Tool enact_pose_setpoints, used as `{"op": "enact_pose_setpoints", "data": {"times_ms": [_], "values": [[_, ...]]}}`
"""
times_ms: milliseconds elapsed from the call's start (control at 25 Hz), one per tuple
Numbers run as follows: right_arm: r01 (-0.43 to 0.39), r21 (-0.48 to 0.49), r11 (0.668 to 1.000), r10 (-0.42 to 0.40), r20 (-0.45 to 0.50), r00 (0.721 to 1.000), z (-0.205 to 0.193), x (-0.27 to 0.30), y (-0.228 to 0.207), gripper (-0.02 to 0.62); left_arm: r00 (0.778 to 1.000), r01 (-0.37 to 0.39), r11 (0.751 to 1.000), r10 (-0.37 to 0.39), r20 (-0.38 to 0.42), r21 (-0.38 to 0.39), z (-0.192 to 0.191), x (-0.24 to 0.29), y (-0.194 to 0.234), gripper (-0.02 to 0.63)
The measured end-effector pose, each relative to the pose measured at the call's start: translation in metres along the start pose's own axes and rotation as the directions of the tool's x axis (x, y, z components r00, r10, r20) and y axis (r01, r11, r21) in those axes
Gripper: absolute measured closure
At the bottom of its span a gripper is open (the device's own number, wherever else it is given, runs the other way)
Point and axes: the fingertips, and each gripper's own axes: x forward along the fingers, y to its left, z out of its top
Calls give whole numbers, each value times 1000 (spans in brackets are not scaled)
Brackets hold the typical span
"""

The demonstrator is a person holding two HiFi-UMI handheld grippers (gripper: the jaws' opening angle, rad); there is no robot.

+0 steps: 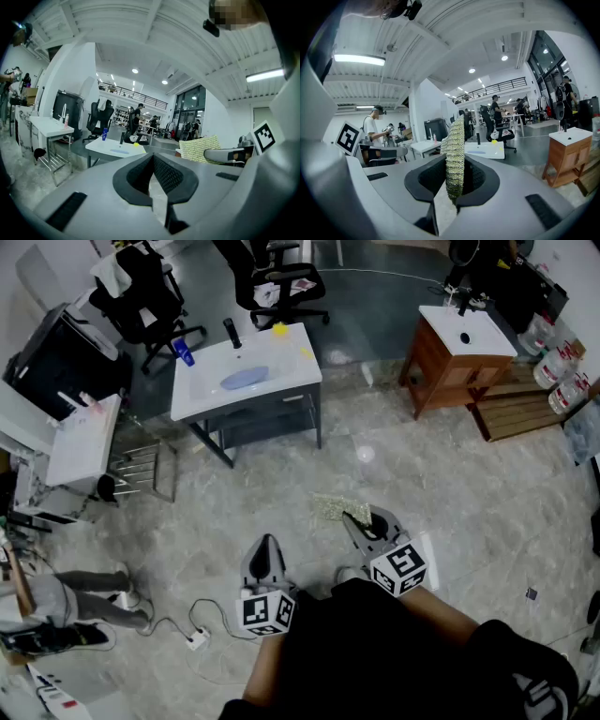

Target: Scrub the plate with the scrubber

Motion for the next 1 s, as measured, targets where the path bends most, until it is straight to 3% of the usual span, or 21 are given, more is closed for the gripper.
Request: {"op": "enact_pose_setpoints", "data": {"times_ms": [160,360,760,1000], "values": [[-8,15,1000,8,5,1000,2,-5,-14,535,1000,-1,1000,1,10,-4,0,9,-11,607],[-38,118,992,37,10,999,0,-11,-26,534,1000,-5,1000,5,5,11,-2,16,-26,607],[-73,99,992,78,-40,996,-30,11,-31,532,997,-64,998,64,-49,-1,-26,27,-11,607],[-37,102,994,44,-63,997,-25,42,-51,532,998,-18,1000,19,-67,4,-21,74,6,607]]}}
